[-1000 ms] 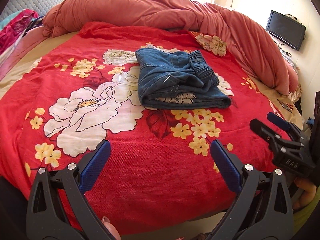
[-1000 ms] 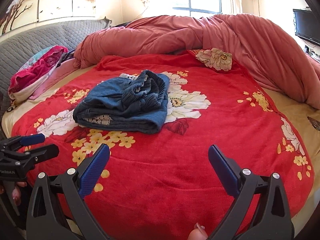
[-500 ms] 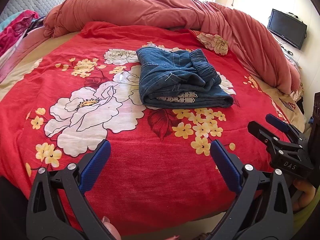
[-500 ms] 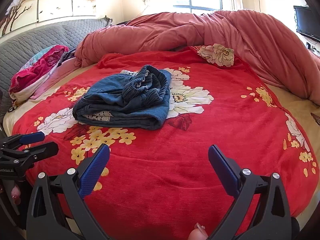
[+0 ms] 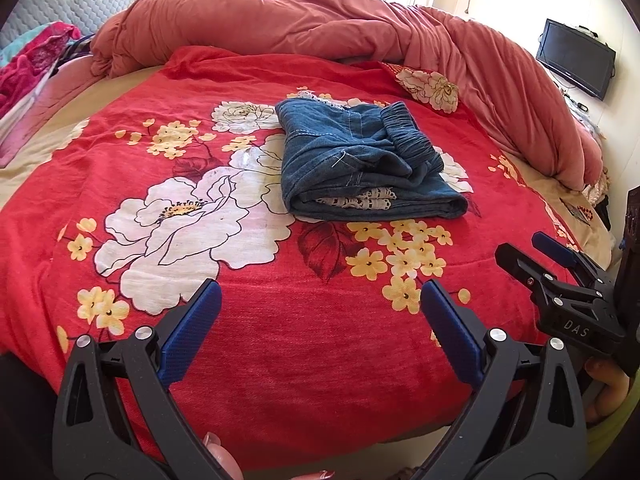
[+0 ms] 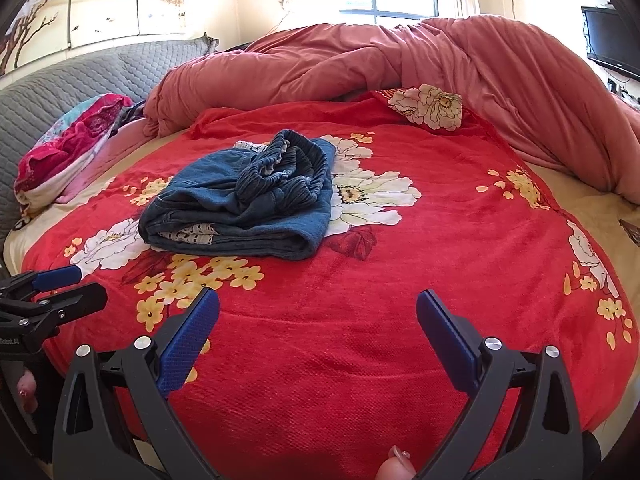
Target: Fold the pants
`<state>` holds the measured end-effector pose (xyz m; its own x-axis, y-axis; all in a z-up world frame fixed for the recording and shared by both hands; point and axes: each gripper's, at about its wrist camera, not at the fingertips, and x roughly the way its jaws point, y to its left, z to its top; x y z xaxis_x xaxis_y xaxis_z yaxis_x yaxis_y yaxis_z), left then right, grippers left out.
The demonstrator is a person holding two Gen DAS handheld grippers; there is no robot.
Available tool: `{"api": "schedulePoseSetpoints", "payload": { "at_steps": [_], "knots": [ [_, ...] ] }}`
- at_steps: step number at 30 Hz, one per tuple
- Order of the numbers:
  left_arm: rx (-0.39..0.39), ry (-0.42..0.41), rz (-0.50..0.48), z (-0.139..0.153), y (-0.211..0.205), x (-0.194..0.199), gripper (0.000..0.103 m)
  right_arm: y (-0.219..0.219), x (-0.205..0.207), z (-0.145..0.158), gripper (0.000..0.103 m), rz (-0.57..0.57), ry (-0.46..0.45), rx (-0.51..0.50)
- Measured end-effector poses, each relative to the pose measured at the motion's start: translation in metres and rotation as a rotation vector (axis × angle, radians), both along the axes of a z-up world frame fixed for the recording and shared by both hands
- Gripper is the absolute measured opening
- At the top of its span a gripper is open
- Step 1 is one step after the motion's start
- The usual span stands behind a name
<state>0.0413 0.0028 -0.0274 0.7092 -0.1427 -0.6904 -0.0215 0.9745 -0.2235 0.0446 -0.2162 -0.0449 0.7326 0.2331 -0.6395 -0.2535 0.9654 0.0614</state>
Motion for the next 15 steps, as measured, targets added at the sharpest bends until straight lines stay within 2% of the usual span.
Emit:
{"api": "schedulePoseSetpoints", "payload": {
  "at_steps": [15],
  "knots": [
    [-0.004, 0.008, 0.0, 0.001, -0.0002, 0.0007, 0.093, -0.0004, 0.0017, -0.0033, 0.098, -0.002, 0.014, -0.005]
  ]
}}
